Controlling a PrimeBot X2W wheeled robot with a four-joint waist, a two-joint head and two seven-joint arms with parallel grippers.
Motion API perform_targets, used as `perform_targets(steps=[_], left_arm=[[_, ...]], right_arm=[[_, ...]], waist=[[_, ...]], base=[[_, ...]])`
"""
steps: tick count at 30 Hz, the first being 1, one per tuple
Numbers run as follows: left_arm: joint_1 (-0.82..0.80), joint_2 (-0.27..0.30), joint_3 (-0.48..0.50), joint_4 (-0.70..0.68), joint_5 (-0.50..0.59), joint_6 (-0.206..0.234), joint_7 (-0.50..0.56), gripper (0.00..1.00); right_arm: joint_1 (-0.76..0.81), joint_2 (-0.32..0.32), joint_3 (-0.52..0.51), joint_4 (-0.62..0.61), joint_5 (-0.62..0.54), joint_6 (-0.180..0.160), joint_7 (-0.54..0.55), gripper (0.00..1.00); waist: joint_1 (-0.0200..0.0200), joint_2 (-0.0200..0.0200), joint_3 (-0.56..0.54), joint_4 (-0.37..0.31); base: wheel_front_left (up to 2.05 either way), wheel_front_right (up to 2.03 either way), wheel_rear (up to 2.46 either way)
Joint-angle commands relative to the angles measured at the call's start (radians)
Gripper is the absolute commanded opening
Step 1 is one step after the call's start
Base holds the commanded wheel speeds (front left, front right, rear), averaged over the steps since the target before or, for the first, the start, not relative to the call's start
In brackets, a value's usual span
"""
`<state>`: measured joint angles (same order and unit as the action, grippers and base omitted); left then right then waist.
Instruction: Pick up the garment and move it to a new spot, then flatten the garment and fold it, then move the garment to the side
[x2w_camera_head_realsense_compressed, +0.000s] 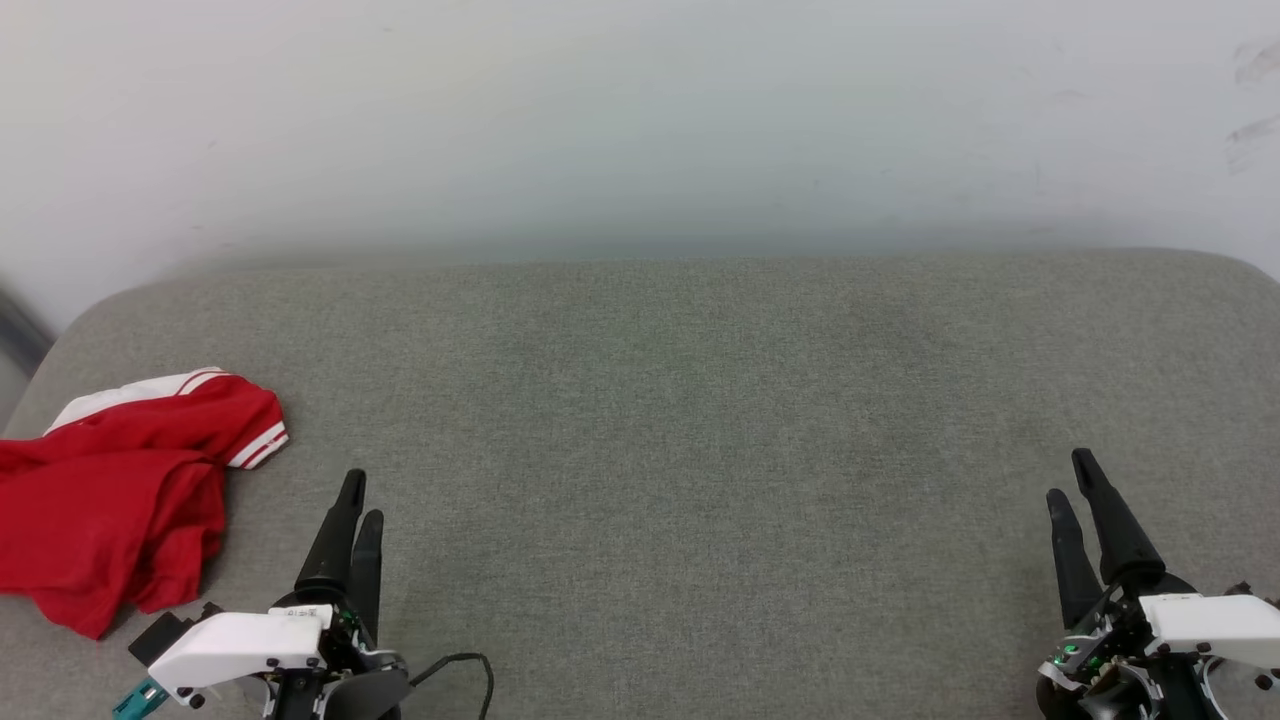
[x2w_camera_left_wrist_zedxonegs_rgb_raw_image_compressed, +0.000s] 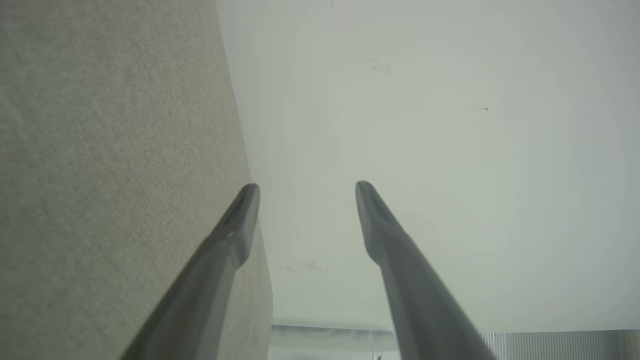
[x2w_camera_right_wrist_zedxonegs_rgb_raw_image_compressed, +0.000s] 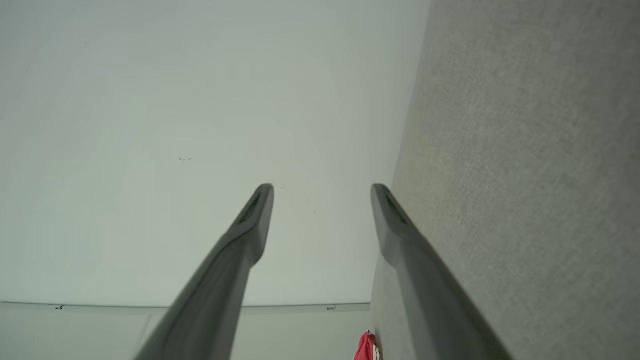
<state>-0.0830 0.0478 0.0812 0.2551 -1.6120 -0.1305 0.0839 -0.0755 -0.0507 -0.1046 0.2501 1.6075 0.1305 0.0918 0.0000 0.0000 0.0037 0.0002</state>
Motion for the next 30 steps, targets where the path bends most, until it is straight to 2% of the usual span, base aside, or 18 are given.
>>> perform_targets(steps=[1,9,19,30], left_arm=[[-0.026,0.002,-0.013,-0.027,0.003,0.0,-0.011,1.0],[-0.029,0.002,-0.041,-0.068,0.036,0.0,-0.049,1.0],[-0.028,0.002,-0.054,-0.091,0.19,0.0,-0.087,1.0],[-0.028,0.003,-0.083,-0.108,0.472,0.0,-0.13,1.0]], right_arm=[[-0.011,-0.001,0.005,-0.029,-0.008,0.0,-0.011,1.0],[0.0,-0.015,0.03,-0.054,-0.065,0.0,-0.054,1.0],[0.004,-0.022,0.043,-0.074,-0.229,0.0,-0.094,1.0],[0.015,-0.016,0.05,-0.111,-0.506,0.0,-0.137,1.0]], waist=[[0.0,0.0,0.0,0.0],[0.0,0.0,0.001,0.002],[0.0,0.0,0.002,0.005],[0.0,0.0,0.002,0.009]], base=[[0.0,0.0,0.0],[0.0,0.0,0.0],[0.0,0.0,0.0],[0.0,0.0,0.0]])
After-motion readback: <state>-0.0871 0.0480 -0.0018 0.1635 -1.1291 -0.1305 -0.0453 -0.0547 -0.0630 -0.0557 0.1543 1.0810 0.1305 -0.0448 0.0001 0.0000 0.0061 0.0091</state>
